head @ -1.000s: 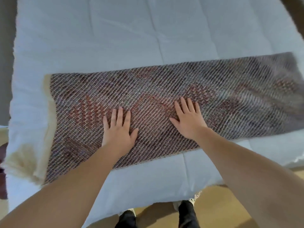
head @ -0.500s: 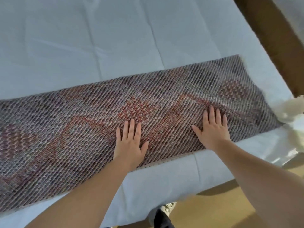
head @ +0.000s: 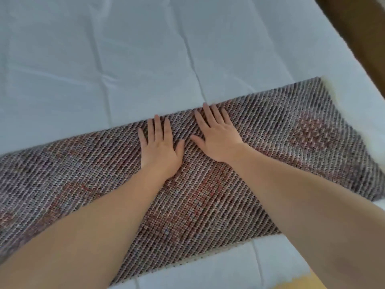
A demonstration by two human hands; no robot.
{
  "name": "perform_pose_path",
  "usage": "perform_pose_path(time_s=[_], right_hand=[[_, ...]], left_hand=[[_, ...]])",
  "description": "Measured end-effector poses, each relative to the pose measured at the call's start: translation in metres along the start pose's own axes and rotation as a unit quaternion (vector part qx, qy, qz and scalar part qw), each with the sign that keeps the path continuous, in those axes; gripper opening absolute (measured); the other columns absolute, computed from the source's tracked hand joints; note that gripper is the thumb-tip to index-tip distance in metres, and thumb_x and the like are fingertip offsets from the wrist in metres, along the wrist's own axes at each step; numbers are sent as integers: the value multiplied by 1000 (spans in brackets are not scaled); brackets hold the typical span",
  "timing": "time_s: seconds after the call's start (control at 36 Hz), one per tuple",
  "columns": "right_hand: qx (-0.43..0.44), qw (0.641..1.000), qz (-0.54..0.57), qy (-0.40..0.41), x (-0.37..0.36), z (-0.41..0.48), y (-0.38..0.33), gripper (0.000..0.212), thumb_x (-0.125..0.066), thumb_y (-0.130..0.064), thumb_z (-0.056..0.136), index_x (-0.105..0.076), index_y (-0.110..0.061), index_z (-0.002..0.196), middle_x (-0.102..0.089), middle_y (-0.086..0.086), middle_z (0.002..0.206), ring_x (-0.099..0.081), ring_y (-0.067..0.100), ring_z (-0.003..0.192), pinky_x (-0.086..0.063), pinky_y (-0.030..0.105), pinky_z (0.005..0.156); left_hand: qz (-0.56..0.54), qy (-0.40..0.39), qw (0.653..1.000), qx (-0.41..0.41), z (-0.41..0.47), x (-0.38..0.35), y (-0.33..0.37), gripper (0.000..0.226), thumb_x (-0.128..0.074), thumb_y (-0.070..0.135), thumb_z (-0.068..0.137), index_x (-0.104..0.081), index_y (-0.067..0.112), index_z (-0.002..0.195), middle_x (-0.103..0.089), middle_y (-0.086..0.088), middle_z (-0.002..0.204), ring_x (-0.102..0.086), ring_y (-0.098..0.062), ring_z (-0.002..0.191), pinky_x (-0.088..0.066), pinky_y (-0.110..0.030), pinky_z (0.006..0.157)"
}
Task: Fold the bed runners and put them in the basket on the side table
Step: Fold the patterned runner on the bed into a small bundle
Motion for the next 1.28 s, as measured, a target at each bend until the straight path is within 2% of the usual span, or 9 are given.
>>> perform_pose_path(time_s=[0.14, 0.47, 0.67, 0.86, 0.94, 1.0, 1.08, 1.14, 1.28], right_hand=[[-42, 999, -30, -11, -8, -3, 73, 78, -4, -64, 92, 6, -16, 153, 11, 12, 160, 11, 26, 147, 7, 42, 119], [-45, 997, -58, 13, -7, -21, 230, 79, -2, -64, 92, 3, -15, 153, 7, 13, 161, 8, 26, 148, 7, 43, 119], [-20, 998, -50, 20, -13, -46, 317, 79, -8, -64, 93, 0, -12, 153, 3, 14, 161, 6, 28, 148, 6, 45, 119], [10, 1000, 5, -2, -16, -56, 371, 76, -15, -58, 97, 10, -12, 152, 12, 17, 159, 9, 30, 147, 5, 39, 119], [35, 998, 50, -10, -8, -55, 375, 75, -27, -51, 99, 7, -11, 152, 4, 19, 160, 3, 31, 148, -1, 39, 120], [47, 995, 87, 1, 1, -51, 374, 76, -39, -46, 98, -1, -11, 153, -12, 20, 158, -9, 34, 146, -9, 42, 120], [31, 987, 153, 38, 19, -45, 371, 71, -54, -34, 93, -14, -12, 149, -45, 19, 138, -37, 36, 132, -35, 48, 107], [6, 981, 188, 54, 30, -42, 368, 69, -57, -24, 91, -18, -13, 147, -54, 16, 124, -49, 34, 118, -44, 44, 91], [-119, 933, 339, -27, 30, -26, 378, 77, -60, -11, 84, -16, -18, 147, -48, 13, 130, -52, 24, 92, -38, 24, 53]], left_hand=[[-23, -19, 999, -36, -6, -12, 64, 75, -2, 58, 92, 14, 11, 148, 15, -17, 157, 17, -32, 144, 10, -54, 115], [-70, -50, 990, -113, -30, -27, 235, 73, -6, 56, 94, 14, 13, 149, 17, -13, 158, 21, -30, 143, 17, -53, 113], [-107, -56, 991, -55, -49, -36, 342, 74, -8, 55, 94, 9, 9, 149, 14, -15, 158, 20, -31, 144, 14, -52, 114], [-146, -77, 986, 15, -60, -43, 452, 80, -13, 59, 93, 11, 7, 148, 16, -19, 156, 22, -35, 142, 19, -57, 110], [-141, -105, 984, 39, -61, -46, 485, 84, -14, 61, 91, 23, 9, 143, 26, -20, 153, 29, -37, 139, 22, -62, 106], [-145, -111, 981, 61, -61, -47, 497, 89, -19, 63, 88, 27, 10, 143, 27, -22, 152, 30, -38, 138, 22, -64, 105], [-153, -123, 977, 84, -57, -45, 509, 95, -29, 63, 86, 31, 15, 141, 30, -24, 150, 31, -41, 137, 18, -67, 104], [-161, -138, 973, 94, -54, -42, 512, 95, -38, 54, 86, 33, 20, 140, 29, -26, 149, 30, -43, 137, 16, -69, 103], [-166, -182, 966, 83, -57, -30, 511, 106, -53, 34, 84, 38, 28, 138, 35, -24, 148, 26, -43, 138, 7, -68, 108]])
Point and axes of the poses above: each hand's wrist, its own z-axis towards the middle knuckle, its own x-axis out of the back of the hand, y = z × x, the point moved 7 cm from there along z, towards the middle knuckle
